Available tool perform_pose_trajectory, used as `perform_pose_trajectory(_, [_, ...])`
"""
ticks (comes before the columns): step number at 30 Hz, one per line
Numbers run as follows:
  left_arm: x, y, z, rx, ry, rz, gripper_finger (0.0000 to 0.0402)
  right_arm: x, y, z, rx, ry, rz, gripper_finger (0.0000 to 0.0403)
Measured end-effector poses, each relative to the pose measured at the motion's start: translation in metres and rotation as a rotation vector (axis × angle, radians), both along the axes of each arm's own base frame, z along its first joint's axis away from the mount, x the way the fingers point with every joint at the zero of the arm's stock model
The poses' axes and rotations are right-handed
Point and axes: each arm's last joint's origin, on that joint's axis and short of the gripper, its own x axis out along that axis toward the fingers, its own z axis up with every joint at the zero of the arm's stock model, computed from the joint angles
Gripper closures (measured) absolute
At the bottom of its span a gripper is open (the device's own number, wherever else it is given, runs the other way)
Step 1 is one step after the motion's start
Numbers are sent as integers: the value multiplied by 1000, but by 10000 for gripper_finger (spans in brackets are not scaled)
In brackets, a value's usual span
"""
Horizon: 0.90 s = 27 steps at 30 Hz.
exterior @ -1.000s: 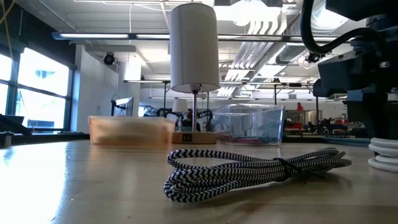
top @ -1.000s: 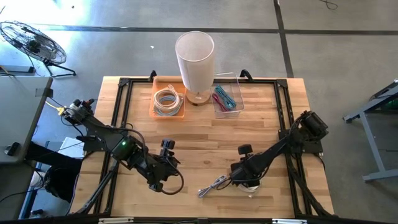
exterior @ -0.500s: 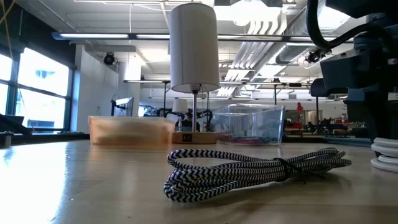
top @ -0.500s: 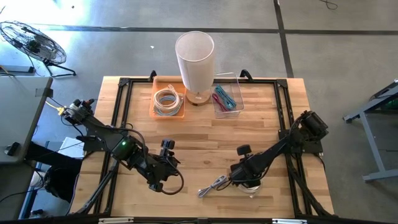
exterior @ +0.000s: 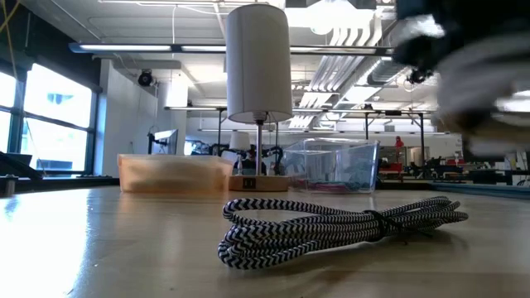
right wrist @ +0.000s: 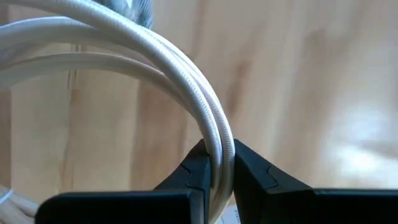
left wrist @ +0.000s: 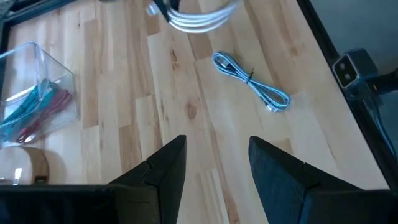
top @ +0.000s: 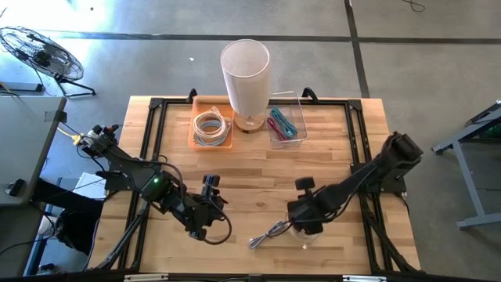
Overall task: Pick & Place USB Port
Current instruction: Put the light brown HDMI cable into the orange bin
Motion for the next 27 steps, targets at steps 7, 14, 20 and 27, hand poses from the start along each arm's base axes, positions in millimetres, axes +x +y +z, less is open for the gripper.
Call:
perform_pose_trajectory(7, [7,-2,7,-42,-112,56,232,0,-10,82,-13,-332,-71,369])
perform_pose_trajectory(14, [9,-1,10,0,-170,116,231,-3,-15,141,-3,-565,-61,369])
perform_pose_trajectory(20, [10,0,11,25,-207,151,231,0,-12,155,11,-648,4,369])
perform_pose_trajectory(27, [16,-3,20,-31,-298,150,231,2,-13,157,-68,-671,58,369])
